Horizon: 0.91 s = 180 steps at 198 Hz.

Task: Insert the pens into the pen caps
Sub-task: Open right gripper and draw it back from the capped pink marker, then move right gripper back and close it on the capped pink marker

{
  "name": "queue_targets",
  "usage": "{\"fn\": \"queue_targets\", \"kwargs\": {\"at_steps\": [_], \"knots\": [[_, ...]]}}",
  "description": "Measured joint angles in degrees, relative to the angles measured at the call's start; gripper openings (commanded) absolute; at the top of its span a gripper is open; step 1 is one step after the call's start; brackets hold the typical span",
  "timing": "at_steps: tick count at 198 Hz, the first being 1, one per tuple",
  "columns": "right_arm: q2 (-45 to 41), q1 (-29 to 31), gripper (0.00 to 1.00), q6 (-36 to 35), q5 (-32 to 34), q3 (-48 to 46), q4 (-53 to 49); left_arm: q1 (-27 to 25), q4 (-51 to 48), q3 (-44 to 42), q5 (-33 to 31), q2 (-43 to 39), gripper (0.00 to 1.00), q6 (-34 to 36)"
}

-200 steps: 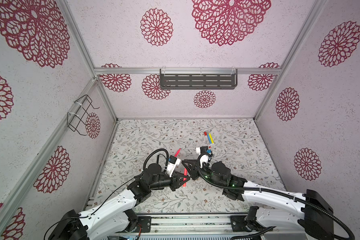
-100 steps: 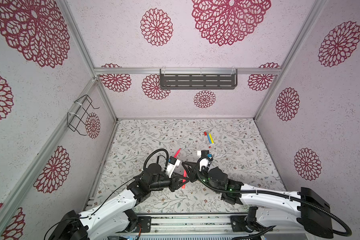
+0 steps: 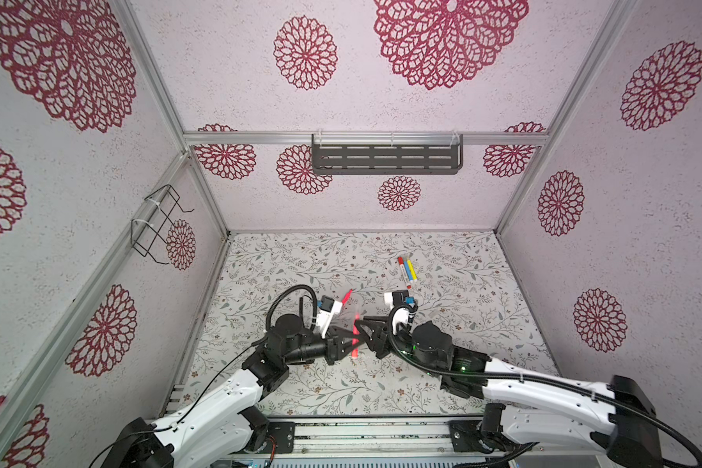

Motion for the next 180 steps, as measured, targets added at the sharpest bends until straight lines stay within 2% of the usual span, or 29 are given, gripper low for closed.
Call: {"fn": "queue_targets", "kwargs": {"at_steps": [9,28,60,76,104,130,160,180], "knots": [[-4.1,-0.7,0.68,-1.4,-0.8,0.1,-3.9,1.1,0.5,0.4,-3.2,-0.5,0.00,0.0],[-10.7,-4.0,0.68,-3.9,-1.0,2.5,-10.8,0.1,0.7,0.2,-6.7,-1.8,0.00,0.1],[-12.0,-6.1,0.67,-6.8,-1.4,7.3,-14.6,-2.6,0.2,-0.6,-10.3,-3.7,0.00,0.5],[-8.6,-6.2,0.67,-8.0,-2.6,9.9,-15.6,-4.1,-0.3,-0.6,-11.7,-3.9,0.00,1.3],[2.3,-6.3,0.65,-9.8,-5.1,16.2,-17.6,-7.4,-2.6,-0.2,-14.7,-4.1,0.00,3.1],[10.4,-6.5,0.61,-11.4,-7.6,18.9,-19.1,-9.8,-3.7,0.7,-17.0,-4.1,0.00,4.3],[13.8,-7.2,0.54,-12.4,-10.0,21.2,-20.4,-10.9,-4.0,1.0,-18.8,-4.1,0.00,5.0],[14.3,-7.5,0.45,-12.5,-11.6,21.7,-20.0,-11.1,-4.3,1.0,-19.3,-4.0,0.00,5.4]]}}
